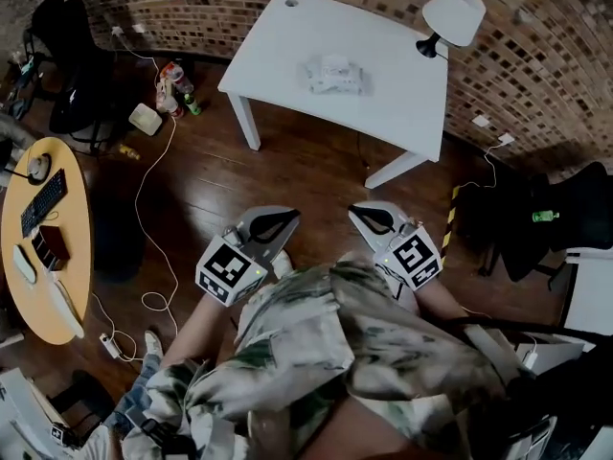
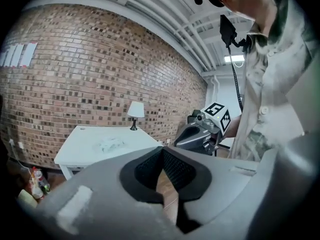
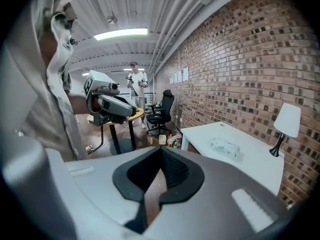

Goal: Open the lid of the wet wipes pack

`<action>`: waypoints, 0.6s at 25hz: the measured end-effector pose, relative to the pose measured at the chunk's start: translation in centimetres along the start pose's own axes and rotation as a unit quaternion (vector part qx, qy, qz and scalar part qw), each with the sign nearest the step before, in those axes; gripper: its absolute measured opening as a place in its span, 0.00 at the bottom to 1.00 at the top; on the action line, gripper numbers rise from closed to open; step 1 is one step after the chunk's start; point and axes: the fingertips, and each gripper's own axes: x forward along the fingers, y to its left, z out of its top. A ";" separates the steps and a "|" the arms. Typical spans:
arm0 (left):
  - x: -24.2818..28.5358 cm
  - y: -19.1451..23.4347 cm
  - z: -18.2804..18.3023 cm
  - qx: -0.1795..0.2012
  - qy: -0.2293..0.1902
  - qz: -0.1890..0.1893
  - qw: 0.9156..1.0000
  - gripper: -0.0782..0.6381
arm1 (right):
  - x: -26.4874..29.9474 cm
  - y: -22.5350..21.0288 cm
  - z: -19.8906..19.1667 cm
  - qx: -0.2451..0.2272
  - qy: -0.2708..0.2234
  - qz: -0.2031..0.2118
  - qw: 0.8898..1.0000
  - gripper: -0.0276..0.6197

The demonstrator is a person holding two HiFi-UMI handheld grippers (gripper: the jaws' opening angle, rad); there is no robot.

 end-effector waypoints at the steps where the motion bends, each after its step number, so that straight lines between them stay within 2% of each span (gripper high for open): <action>1: 0.0 -1.3 -0.1 0.006 0.000 0.003 1.000 0.11 | -1.2 0.4 0.0 -0.006 -0.007 0.000 1.000 0.05; 6: 1.5 -8.4 0.1 0.020 -0.010 0.023 0.999 0.11 | -8.3 2.9 -2.2 -0.030 -0.032 0.011 0.999 0.05; 12: 5.1 -19.9 0.0 -0.009 -0.032 0.057 0.998 0.11 | -18.9 5.1 -10.6 -0.010 -0.028 0.038 0.999 0.05; 15: 5.3 -25.0 -1.4 -0.030 -0.030 0.080 0.996 0.11 | -22.2 7.2 -13.8 -0.009 -0.023 0.062 0.998 0.05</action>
